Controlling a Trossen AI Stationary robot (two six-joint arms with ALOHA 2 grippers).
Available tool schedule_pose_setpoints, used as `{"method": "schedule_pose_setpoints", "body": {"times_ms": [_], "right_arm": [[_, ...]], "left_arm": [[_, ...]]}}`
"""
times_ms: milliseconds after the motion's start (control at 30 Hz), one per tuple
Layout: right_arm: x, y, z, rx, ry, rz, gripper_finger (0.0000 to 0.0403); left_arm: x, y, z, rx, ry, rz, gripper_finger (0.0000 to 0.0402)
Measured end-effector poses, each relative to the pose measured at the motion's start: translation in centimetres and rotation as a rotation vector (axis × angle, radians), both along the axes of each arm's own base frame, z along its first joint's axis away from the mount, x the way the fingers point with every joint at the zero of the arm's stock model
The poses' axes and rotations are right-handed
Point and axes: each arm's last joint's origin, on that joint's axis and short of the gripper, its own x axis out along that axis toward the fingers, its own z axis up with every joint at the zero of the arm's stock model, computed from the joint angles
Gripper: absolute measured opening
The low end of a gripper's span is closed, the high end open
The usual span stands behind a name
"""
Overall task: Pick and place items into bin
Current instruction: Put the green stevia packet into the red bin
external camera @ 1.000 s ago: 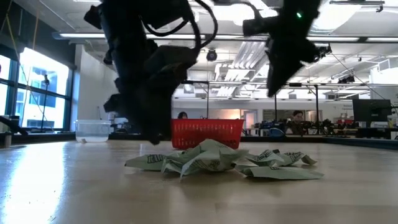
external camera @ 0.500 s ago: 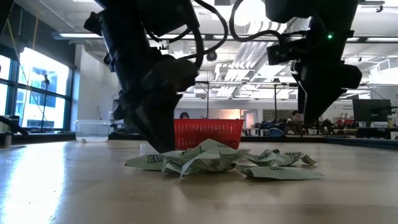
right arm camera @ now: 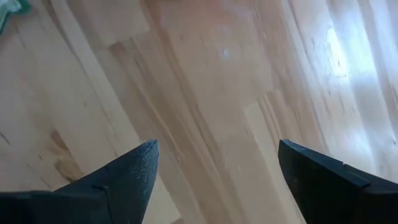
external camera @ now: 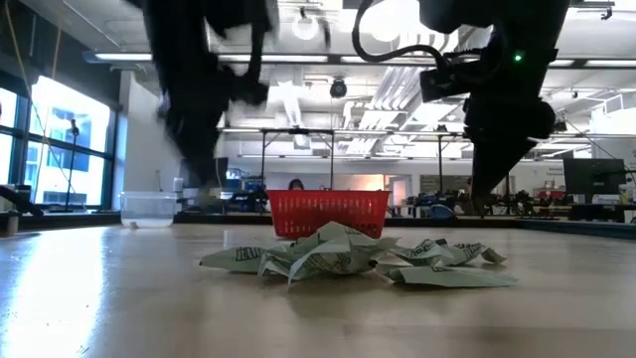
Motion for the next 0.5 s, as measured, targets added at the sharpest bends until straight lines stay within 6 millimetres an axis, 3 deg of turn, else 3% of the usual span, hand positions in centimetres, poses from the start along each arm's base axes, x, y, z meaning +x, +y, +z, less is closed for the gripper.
{"method": "schedule_pose_setpoints", "body": {"times_ms": [167,267,400,500], "right_arm": [[0.1,0.0,0.0,-0.017,-0.017,-0.001,0.0320],[0.2,0.0,0.0,-0.018,-0.024,-0.001,0.0320],[0.2,0.0,0.0,-0.008,-0.021,-0.001,0.0320],[0.1,0.3,0.0,0.004,-0.012,0.018,0.0320]], "left_arm": [[-0.4,3.4,5.5,0.062,-0.312,-0.004,0.0021],[0.4,5.9,7.2,0.071,-0.464,-0.057,0.0021],[2.4,8.5,6.1,-0.059,-0.548,-0.197,0.0021],[3.4,9.9,3.7,-0.092,-0.484,-0.208,0.0032]]}}
